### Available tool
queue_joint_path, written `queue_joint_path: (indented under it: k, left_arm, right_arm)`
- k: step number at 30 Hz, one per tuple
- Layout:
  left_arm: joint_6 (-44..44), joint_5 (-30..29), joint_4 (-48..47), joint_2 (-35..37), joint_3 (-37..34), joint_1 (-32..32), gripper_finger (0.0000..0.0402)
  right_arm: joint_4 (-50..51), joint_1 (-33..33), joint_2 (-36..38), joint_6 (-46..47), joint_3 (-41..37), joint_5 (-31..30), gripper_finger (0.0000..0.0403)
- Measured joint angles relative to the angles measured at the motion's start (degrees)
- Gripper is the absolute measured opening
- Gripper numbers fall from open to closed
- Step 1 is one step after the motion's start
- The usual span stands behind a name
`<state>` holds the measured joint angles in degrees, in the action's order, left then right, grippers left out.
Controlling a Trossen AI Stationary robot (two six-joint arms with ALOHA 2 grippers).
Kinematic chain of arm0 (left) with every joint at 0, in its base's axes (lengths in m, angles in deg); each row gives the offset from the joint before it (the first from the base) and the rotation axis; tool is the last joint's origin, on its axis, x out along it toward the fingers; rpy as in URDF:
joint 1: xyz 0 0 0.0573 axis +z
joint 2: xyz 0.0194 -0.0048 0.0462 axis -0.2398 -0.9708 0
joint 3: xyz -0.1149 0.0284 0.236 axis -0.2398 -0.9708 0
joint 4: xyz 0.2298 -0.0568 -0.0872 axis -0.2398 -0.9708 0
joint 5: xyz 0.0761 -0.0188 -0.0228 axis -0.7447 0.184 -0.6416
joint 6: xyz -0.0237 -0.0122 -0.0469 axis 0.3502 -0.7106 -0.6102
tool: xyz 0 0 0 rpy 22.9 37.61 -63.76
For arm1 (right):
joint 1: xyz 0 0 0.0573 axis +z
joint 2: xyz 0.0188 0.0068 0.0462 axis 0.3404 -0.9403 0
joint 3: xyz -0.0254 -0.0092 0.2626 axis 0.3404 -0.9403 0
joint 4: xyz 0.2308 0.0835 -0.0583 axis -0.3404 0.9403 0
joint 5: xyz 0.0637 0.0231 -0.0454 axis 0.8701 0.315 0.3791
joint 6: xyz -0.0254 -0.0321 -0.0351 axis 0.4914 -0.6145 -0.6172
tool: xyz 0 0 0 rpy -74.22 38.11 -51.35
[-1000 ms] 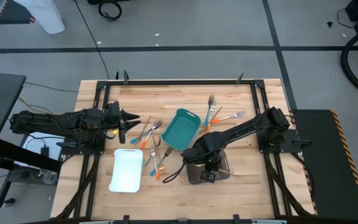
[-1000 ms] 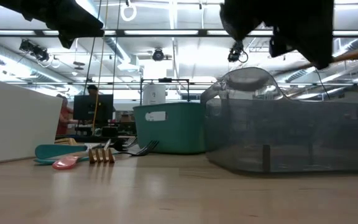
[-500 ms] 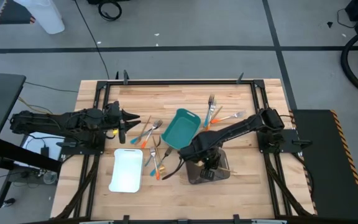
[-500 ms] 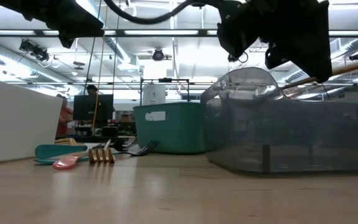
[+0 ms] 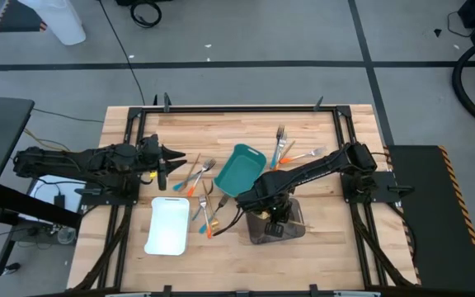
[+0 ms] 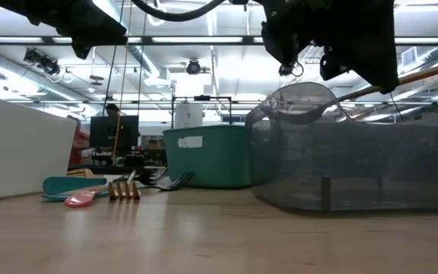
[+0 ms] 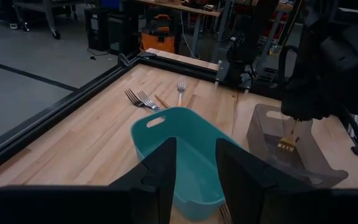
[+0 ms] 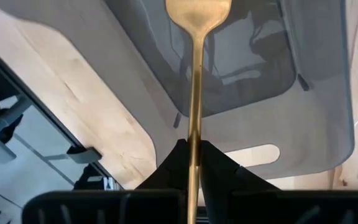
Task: Sort silverware by color (type)
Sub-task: Put the gold fork into the black transparent bin
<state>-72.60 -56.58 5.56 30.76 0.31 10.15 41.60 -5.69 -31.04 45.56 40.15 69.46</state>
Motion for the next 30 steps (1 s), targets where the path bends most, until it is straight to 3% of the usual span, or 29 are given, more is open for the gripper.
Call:
queue_joint_path:
  k: [10, 30]
  left_arm:
    - [0.0, 0.0, 0.0, 0.0, 0.0, 0.0, 0.0121]
    - [-0.1, 0.0, 0.0, 0.0, 0.0, 0.0, 0.0121]
  right_arm:
    - [-6.6, -0.4, 0.0, 0.9, -1.9, -0.6, 0.0029]
    - [-10.4, -0.5, 0.0, 0.9, -4.3, -0.7, 0.0029]
